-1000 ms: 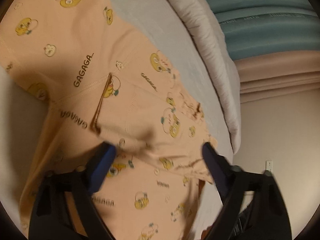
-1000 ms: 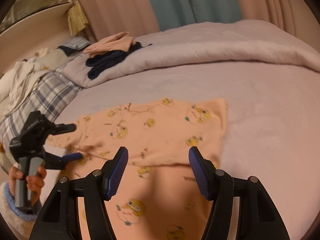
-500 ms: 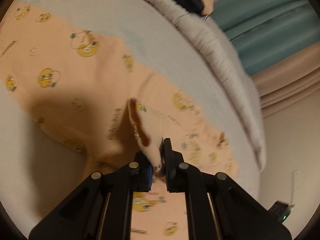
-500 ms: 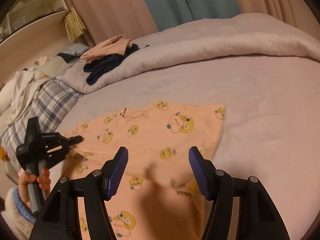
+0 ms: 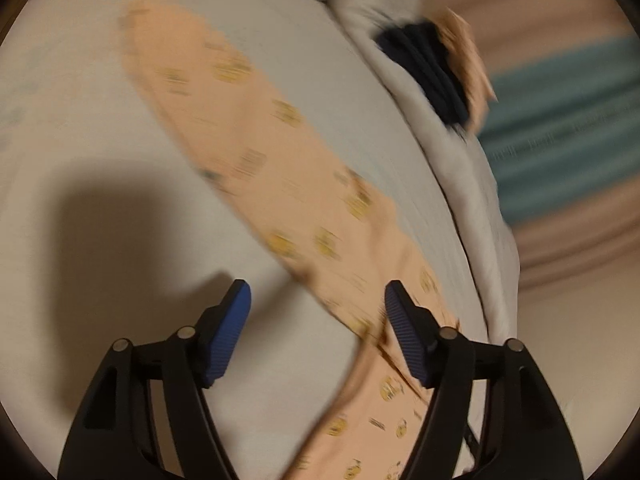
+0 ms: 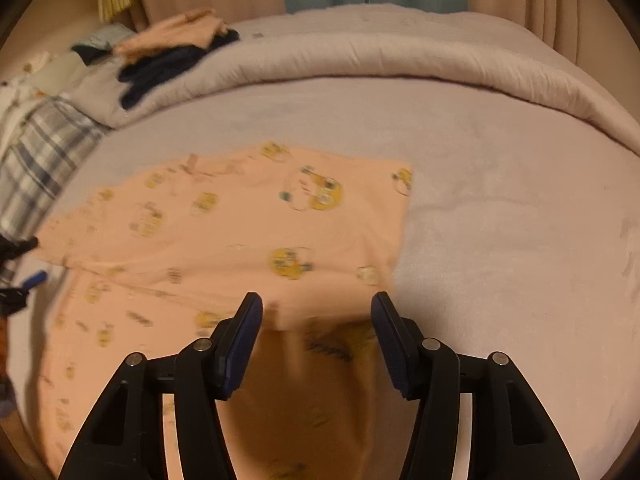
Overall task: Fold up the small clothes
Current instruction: 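Fold the held sleeve across the shirt body with the right gripper, then grasp the other sleeve cuff with the left gripper and fold it across the body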
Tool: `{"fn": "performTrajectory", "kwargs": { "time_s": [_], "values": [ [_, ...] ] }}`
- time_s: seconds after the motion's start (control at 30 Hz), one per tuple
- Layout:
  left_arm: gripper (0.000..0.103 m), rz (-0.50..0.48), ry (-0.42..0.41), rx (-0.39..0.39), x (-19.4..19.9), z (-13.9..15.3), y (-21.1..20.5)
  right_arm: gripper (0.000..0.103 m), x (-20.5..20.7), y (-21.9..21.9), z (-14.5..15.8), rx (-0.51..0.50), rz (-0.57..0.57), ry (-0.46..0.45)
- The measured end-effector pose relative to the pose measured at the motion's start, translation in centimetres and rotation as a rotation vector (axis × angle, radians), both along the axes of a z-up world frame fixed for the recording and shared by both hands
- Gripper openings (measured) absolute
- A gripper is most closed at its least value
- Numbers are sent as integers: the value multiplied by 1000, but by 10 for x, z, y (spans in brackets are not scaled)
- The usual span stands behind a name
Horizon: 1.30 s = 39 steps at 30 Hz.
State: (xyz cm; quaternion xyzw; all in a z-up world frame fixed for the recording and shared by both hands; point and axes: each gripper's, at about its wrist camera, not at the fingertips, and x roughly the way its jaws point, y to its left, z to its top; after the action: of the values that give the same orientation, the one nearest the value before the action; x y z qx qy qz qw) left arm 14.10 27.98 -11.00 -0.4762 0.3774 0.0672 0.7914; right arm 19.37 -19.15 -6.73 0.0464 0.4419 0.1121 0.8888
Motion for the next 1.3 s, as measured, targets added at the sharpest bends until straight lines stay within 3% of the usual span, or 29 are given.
{"fn": "performTrajectory", "kwargs": {
  "time_s": [0.17,0.27,0.63,0.73,0.77,0.8,0.93,1.1,1.3],
  "values": [
    [70,106,7,-83,-7,-20,40,63,-15,25,13,16,82,-41],
    [70,161,-45,-131,-1,-26,62,63,-19,43,18,13,139,-50],
    [67,328,-83,-113,44,-22,128,63,-18,79,9,-29,212,-23],
    [40,355,-35,-88,48,-23,137,63,-16,84,7,-48,210,-20],
    [16,355,-9,-65,50,-22,137,63,-16,86,7,-48,210,-19],
    [3,342,15,-41,53,-22,136,63,-16,86,7,-44,212,-20],
    [2,281,29,138,51,1,118,63,-17,86,5,-32,212,-16],
    [1,76,-100,311,64,62,50,63,-19,79,1,6,185,-2],
    [1,-188,-212,401,88,105,-67,63,-26,67,4,59,150,0]
  ]
}}
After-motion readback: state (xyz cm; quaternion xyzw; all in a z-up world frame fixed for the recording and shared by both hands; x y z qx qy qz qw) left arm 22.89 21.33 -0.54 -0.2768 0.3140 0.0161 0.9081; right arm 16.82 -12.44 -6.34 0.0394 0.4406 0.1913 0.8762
